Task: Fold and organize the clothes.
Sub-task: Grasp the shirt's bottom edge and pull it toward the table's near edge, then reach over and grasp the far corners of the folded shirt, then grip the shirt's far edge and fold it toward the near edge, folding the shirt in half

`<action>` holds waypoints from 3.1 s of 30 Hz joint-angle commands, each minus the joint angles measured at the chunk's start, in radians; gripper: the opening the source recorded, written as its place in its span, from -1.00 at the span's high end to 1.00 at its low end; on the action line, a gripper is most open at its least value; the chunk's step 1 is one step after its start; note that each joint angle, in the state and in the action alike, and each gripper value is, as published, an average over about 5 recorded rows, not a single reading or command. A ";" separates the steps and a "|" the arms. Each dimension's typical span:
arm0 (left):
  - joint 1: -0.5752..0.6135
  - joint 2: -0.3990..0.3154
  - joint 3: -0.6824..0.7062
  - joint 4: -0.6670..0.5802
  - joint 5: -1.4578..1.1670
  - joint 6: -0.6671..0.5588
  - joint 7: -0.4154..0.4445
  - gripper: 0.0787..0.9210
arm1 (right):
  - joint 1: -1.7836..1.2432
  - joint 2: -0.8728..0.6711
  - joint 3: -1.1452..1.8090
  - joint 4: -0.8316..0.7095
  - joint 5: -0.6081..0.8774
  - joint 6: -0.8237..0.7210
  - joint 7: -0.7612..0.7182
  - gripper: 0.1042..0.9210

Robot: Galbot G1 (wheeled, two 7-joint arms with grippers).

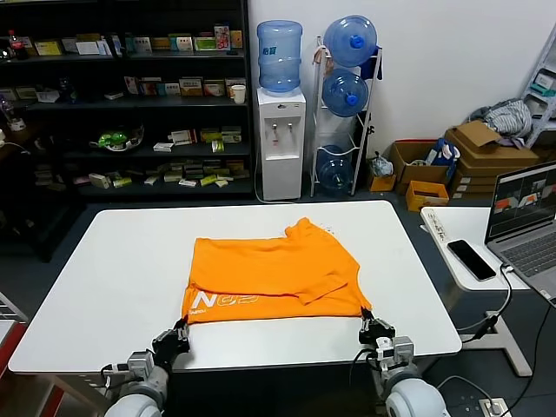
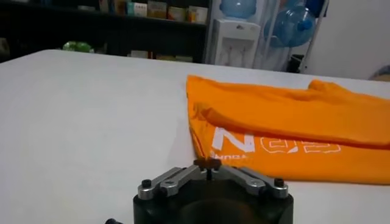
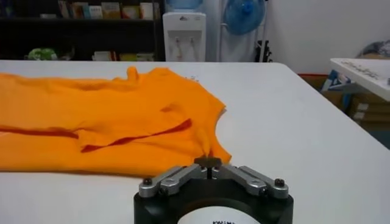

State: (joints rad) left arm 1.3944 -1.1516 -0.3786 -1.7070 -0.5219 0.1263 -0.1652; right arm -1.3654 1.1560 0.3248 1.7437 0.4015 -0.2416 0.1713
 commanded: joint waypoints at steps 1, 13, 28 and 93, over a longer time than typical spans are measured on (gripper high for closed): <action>0.222 0.109 -0.043 -0.216 -0.106 0.044 -0.052 0.96 | -0.220 -0.105 0.047 0.187 0.042 -0.022 0.018 0.95; 0.312 0.119 -0.096 -0.320 -0.114 0.087 -0.039 0.78 | -0.271 -0.132 0.096 0.282 0.026 -0.037 0.041 0.68; -0.481 0.131 0.115 0.169 -0.183 0.049 0.031 -0.25 | 0.714 0.029 -0.195 -0.369 0.166 -0.058 -0.017 -0.38; -0.207 0.091 0.085 0.001 -0.038 -0.017 0.030 0.95 | 0.383 -0.076 -0.217 -0.110 0.164 -0.068 -0.066 0.95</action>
State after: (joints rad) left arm 0.9367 -1.1057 -0.2242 -1.4072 -0.5761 0.1147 -0.1031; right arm -0.7563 1.2185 0.0852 1.3213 0.5312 -0.2539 0.0498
